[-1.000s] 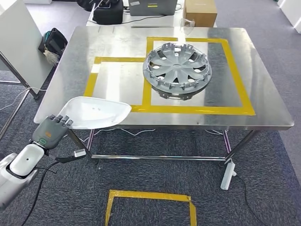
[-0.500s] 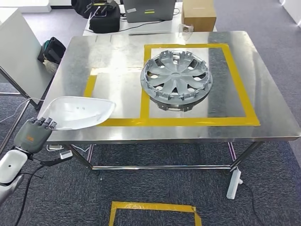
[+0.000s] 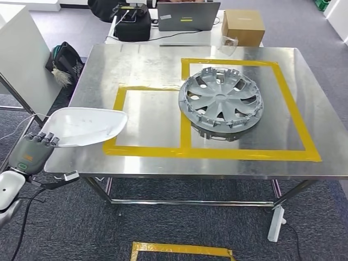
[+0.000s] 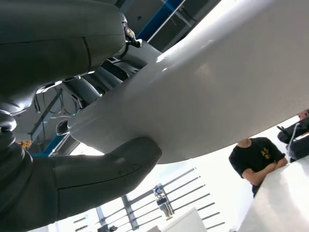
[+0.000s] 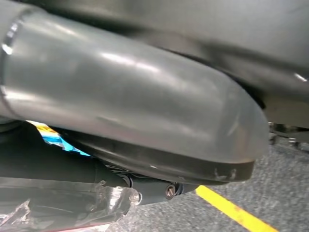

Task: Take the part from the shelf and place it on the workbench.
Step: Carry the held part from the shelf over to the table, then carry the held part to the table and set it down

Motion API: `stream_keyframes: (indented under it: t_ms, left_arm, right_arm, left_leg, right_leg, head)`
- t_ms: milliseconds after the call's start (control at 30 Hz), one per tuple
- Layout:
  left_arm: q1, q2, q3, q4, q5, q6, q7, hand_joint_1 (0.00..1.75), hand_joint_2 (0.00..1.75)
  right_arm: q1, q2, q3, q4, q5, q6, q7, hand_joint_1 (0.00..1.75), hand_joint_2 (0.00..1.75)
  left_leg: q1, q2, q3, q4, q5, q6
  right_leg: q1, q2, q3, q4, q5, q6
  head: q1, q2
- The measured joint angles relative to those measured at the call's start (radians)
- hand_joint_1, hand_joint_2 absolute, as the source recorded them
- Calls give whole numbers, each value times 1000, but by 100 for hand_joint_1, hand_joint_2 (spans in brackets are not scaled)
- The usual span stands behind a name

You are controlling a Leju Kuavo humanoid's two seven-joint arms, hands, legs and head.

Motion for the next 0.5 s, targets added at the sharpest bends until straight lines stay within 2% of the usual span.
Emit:
stream_keyframes:
  t_ms: [67, 100, 133, 167, 200, 300, 500]
  left_arm:
    - [0, 0, 5, -2, 1, -2, -9, 175, 175]
    - [-1, 0, 7, -3, 2, -2, -17, 175, 175]
    - [-3, 0, 9, -4, 5, -3, -27, 175, 175]
    - [-4, 2, 9, -6, 11, -3, -42, 175, 175]
    - [-4, 3, 9, -7, 23, -2, -61, 175, 175]
    - [-7, 5, 5, -12, 63, -1, -124, 175, 175]
    - [-32, 3, -22, -26, 108, -3, -187, 175, 175]
  right_arm:
    - [1, 0, 0, 0, 0, 1, 0, 0, 0]
    - [2, 0, 2, 0, 0, 1, 0, 0, 0]
    - [2, 1, 3, 0, 1, 1, 0, 0, 0]
    - [2, 2, 4, -1, 2, 1, 1, 0, 0]
    - [2, 3, 5, -2, 3, 1, 1, 0, 0]
    - [-1, 7, 7, -4, 9, 3, 1, 0, 0]
    - [-4, 8, 10, -5, 18, 6, 1, 0, 0]
  left_leg:
    - [-7, -3, 25, 0, -17, 2]
    - [-11, -6, 34, 1, -25, 0]
    - [-13, -8, 39, 2, -31, -2]
    - [-14, -9, 40, 4, -35, -4]
    - [-15, -10, 39, 6, -36, -4]
    - [-14, -9, 38, 3, -35, 4]
    - [-14, -8, 42, -10, -35, -5]
  right_leg:
    - [10, 1, 39, -135, 103, -20]
    - [13, 1, 63, -196, 139, -28]
    - [16, 0, 78, -236, 159, -32]
    - [18, 0, 85, -252, 166, -32]
    - [17, -1, 87, -255, 166, -27]
    - [18, 4, 83, -256, 167, -19]
    - [19, 5, 81, -256, 161, -28]
  head:
    - [0, 0]
    - [0, 0]
    - [-1, 0]
    - [-1, 0]
    - [-2, 0]
    - [-3, 0]
    - [-2, 0]
